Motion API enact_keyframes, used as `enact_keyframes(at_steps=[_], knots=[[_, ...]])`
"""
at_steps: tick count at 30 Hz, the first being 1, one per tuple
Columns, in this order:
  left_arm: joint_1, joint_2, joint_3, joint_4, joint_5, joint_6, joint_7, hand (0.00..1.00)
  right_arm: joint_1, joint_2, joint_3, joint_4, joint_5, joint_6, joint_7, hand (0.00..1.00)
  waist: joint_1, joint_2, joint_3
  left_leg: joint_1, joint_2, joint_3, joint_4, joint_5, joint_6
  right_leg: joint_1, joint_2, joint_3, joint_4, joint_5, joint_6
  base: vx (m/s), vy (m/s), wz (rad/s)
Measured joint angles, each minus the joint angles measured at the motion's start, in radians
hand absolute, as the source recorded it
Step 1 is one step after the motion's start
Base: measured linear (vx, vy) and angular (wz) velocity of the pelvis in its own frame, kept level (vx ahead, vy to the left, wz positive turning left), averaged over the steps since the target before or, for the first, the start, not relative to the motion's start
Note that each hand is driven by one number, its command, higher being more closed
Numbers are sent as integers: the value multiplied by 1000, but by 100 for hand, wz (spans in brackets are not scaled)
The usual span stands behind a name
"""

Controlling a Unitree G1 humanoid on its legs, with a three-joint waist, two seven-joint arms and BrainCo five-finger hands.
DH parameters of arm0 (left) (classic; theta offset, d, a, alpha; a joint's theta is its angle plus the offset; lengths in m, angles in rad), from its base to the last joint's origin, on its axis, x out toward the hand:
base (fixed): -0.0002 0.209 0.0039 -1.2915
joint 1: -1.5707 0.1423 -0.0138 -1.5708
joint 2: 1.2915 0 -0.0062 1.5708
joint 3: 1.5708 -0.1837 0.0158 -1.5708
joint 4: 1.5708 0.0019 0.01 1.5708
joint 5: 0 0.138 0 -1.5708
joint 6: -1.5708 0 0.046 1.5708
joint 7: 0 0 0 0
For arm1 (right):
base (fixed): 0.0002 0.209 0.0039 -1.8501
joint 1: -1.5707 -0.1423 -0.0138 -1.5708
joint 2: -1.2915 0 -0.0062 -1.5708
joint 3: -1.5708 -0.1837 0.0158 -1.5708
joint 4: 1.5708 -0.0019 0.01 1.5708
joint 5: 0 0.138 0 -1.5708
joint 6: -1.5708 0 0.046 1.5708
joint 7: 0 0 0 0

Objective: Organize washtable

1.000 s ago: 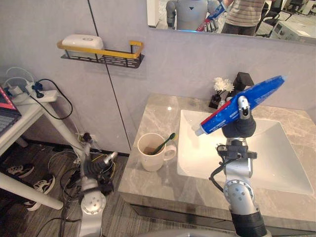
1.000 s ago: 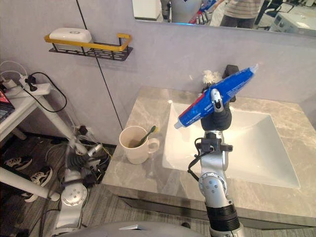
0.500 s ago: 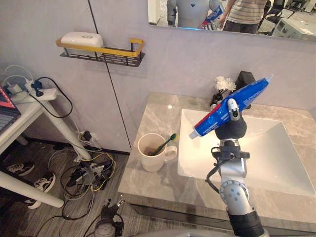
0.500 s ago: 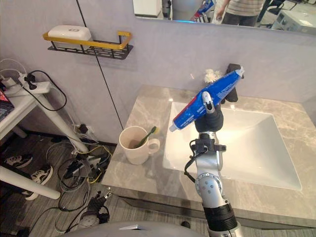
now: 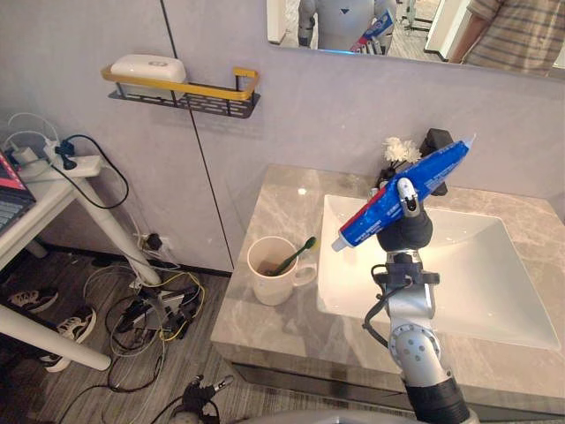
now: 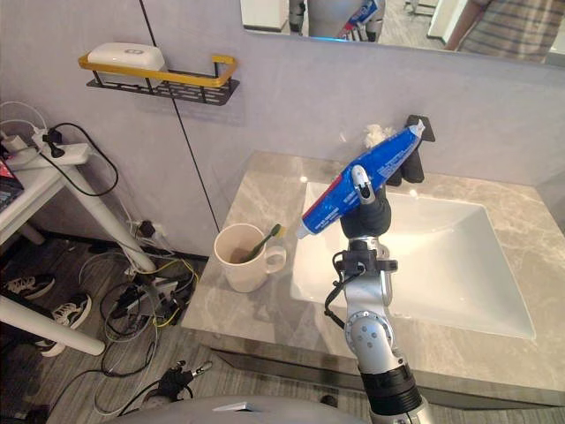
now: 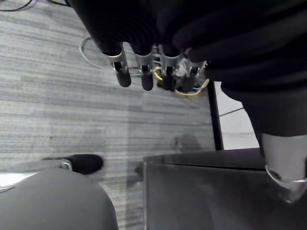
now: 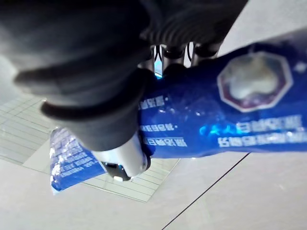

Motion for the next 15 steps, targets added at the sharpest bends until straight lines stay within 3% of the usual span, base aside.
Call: enact_keyframes(at_steps=[5,8,11,12,15], knots=[[-1,5,0,1,0,0,0,0,0,-1,-1,0,-9,0,-1,100,-2,1,0,-2,0,1,-1,0,0,-3,0,1,0,0,0,0,0,0],[-9,8,0,20,1,0,-1,0,0,-7,-6,3,-68,0,-5,100,-4,5,-3,-8,-1,8,-4,0,0,-13,2,9,0,0,0,9,-10,-6],[-35,7,0,75,2,1,-3,0,0,-13,-36,9,-119,0,-21,100,-10,21,-2,-7,-2,14,-10,0,0,-20,6,16,4,0,0,25,-15,-10],[-47,-2,-10,112,29,0,-8,0,-38,-41,-106,44,-170,-16,-54,100,-31,53,3,-6,-2,29,-27,10,-3,-41,8,34,13,-3,-3,33,-12,-18],[-73,-9,-21,125,31,-1,-16,0,-61,-49,-134,49,-188,-21,-66,100,-30,69,12,-5,1,28,-32,15,-4,-42,11,34,16,-4,-4,9,-5,-5]])
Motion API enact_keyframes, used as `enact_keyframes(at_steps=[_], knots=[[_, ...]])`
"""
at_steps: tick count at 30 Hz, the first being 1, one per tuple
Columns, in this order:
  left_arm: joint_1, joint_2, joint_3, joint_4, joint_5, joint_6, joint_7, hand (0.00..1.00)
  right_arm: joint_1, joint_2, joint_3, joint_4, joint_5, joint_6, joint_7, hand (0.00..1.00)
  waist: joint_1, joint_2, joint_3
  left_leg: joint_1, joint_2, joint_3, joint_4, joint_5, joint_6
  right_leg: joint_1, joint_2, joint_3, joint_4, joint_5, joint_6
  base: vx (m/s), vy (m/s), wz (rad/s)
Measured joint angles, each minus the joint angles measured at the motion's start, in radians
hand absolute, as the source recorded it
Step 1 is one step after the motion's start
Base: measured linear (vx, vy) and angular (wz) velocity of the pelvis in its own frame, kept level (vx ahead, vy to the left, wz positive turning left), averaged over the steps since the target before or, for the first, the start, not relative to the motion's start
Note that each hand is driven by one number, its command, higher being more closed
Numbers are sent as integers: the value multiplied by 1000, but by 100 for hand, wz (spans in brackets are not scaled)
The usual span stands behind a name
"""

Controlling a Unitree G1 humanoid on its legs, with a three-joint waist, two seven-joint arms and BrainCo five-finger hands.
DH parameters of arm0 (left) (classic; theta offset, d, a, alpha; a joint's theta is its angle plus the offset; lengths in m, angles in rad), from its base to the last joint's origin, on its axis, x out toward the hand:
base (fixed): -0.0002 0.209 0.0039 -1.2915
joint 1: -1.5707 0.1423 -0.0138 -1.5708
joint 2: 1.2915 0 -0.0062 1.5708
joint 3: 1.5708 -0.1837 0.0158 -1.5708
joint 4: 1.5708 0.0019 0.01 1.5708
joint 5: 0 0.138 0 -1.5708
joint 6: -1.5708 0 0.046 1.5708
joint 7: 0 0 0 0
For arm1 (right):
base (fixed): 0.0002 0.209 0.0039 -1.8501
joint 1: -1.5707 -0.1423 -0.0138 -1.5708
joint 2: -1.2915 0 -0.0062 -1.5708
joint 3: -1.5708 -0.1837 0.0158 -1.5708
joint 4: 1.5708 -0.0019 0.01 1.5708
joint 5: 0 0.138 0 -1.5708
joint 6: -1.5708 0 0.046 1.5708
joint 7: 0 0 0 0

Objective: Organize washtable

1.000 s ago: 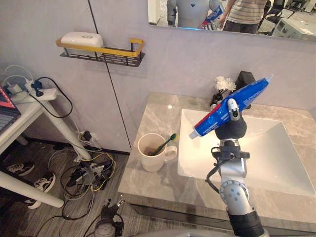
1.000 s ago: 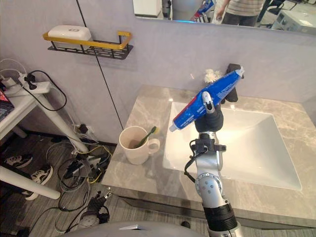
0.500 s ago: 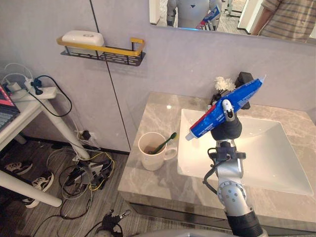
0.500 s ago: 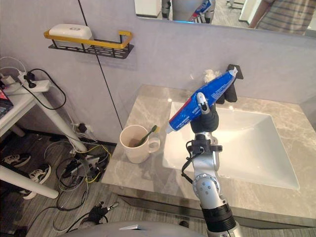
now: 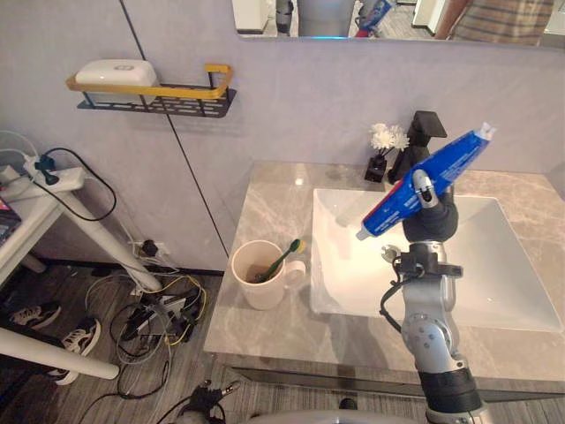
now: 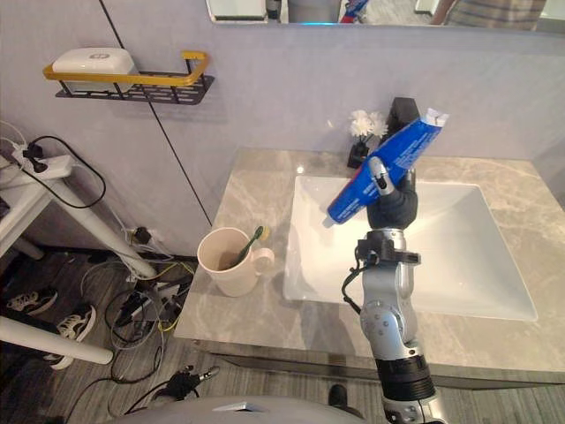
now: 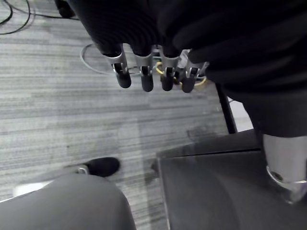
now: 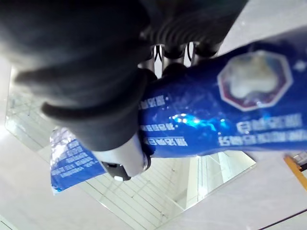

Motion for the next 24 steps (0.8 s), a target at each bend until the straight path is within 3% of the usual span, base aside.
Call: enact_keyframes(at_steps=[13,24], knots=[[1,-3,-1,4,-2,-3,-8,0,-143,-20,-42,-2,-47,-25,-25,100,2,8,1,4,1,-7,-18,8,4,-1,-1,-3,20,-9,-1,-7,2,2],[0,-1,-10,4,-11,-4,-20,0,-297,-79,55,-1,-77,-12,-11,100,6,8,2,4,1,-10,-21,16,3,-6,-1,-4,20,-10,-1,0,0,0]])
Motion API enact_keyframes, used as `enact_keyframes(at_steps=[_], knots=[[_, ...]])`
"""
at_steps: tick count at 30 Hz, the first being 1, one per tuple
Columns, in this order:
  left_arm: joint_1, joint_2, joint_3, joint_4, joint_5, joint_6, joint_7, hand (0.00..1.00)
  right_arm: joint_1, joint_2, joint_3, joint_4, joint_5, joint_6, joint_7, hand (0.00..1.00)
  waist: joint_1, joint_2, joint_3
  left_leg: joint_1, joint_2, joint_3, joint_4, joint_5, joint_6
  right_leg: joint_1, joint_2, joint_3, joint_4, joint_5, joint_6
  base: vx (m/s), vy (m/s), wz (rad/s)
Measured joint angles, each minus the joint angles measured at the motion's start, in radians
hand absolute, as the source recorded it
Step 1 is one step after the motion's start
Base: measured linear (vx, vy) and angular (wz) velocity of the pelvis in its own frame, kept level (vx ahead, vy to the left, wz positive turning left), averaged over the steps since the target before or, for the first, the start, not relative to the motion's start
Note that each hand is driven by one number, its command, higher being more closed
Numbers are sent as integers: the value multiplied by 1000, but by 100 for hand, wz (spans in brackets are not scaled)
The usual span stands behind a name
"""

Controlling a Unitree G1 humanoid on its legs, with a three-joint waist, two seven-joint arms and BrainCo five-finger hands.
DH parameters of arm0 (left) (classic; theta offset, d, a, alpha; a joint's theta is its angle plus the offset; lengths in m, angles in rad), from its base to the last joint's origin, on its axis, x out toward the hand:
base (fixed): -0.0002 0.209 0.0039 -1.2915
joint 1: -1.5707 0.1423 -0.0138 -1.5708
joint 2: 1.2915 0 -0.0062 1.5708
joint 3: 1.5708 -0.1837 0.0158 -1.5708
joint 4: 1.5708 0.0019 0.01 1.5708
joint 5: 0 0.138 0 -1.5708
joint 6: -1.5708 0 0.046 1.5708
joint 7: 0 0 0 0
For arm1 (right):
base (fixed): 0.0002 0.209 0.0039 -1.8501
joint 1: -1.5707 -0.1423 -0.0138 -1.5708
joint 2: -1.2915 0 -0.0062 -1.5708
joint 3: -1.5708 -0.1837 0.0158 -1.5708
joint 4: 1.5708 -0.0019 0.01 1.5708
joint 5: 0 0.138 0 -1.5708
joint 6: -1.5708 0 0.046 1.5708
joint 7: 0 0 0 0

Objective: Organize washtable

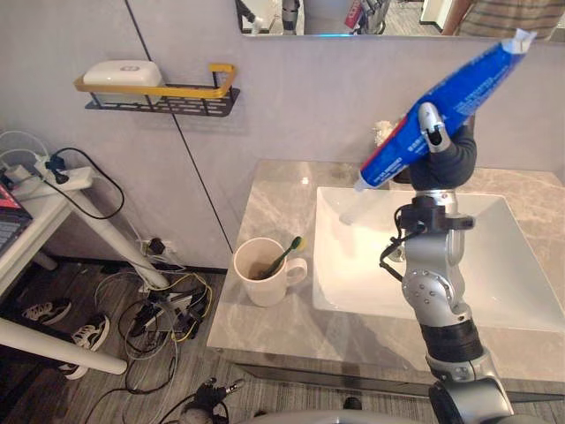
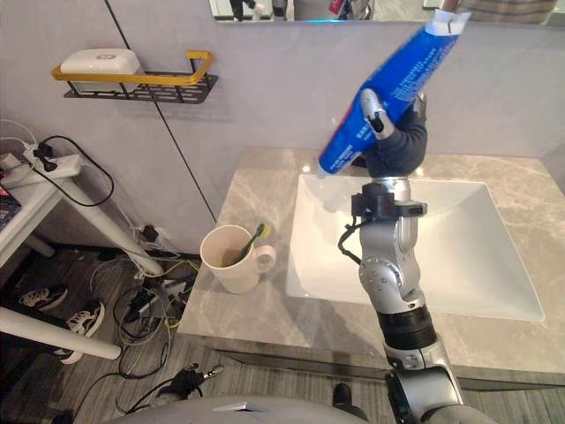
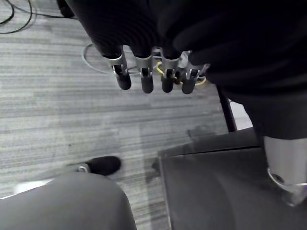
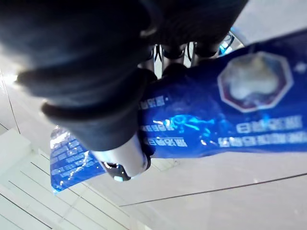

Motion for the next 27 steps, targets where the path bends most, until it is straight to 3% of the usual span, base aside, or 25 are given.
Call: enact_keyframes(at_steps=[20,27], knots=[[-4,6,-11,-1,-30,2,2,0,-66,11,359,37,2,108,107,100,14,-12,8,-6,1,-36,-2,8,1,14,-2,-34,0,-10,-1,1,-3,5],[-6,5,-43,-5,-31,2,12,0,-66,13,407,37,1,129,122,100,24,-12,8,-6,1,-44,-2,9,1,19,-2,-42,0,-13,-1,-1,-2,3]])
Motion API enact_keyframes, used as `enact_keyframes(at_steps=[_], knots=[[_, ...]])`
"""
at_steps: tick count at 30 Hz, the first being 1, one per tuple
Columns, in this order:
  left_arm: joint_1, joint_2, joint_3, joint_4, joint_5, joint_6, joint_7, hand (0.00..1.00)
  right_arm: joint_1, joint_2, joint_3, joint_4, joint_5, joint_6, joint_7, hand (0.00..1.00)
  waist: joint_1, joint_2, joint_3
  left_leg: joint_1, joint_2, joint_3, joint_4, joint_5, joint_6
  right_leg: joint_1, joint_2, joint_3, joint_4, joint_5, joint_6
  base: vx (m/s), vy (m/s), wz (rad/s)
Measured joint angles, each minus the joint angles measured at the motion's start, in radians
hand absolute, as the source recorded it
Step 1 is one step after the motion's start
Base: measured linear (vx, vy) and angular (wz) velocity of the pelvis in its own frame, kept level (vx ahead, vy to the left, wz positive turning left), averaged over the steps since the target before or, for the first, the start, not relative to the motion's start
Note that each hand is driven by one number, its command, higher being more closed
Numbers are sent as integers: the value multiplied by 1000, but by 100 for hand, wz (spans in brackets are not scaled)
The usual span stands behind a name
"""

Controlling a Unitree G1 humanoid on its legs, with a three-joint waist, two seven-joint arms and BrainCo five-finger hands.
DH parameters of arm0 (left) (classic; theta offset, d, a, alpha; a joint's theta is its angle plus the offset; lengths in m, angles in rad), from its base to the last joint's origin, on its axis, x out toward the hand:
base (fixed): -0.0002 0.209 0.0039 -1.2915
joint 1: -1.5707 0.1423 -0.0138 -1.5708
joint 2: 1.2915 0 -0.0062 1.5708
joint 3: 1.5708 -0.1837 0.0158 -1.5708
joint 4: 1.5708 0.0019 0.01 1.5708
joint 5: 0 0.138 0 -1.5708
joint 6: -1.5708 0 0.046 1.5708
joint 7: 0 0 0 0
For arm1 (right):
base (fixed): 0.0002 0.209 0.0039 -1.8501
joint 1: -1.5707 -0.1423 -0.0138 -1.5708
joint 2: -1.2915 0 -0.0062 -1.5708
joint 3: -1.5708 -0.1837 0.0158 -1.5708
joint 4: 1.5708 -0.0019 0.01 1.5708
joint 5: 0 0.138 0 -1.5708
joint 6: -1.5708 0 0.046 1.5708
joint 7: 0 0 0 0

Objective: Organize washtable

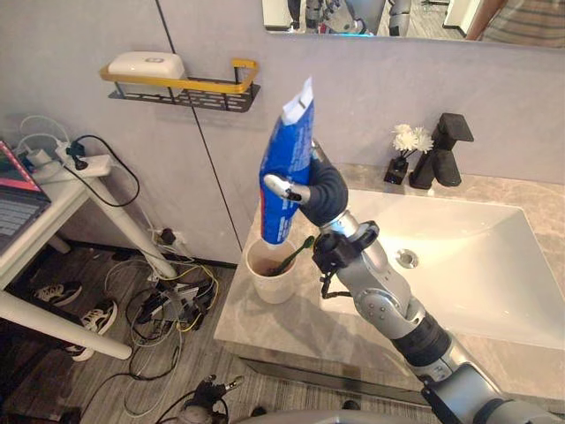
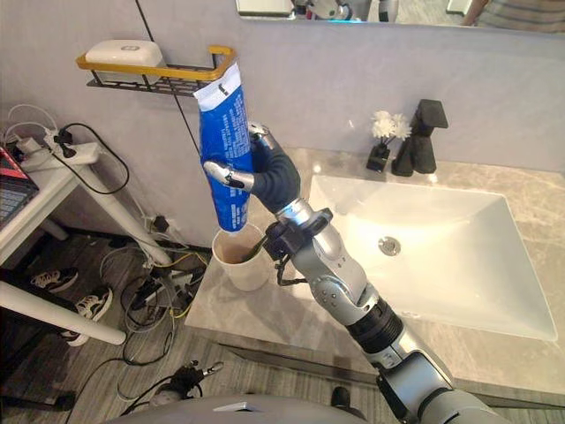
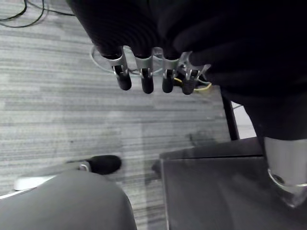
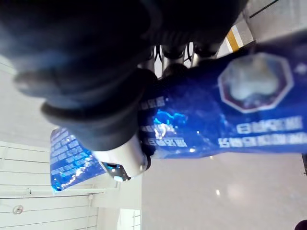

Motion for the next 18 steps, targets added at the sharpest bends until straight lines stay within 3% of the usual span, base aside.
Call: enact_keyframes(at_steps=[18], knots=[[-19,5,-76,2,0,9,20,0,0,0,62,39,-57,24,-19,100,2,2,1,-1,0,-10,0,0,0,6,0,-10,0,-4,0,3,-1,1]])
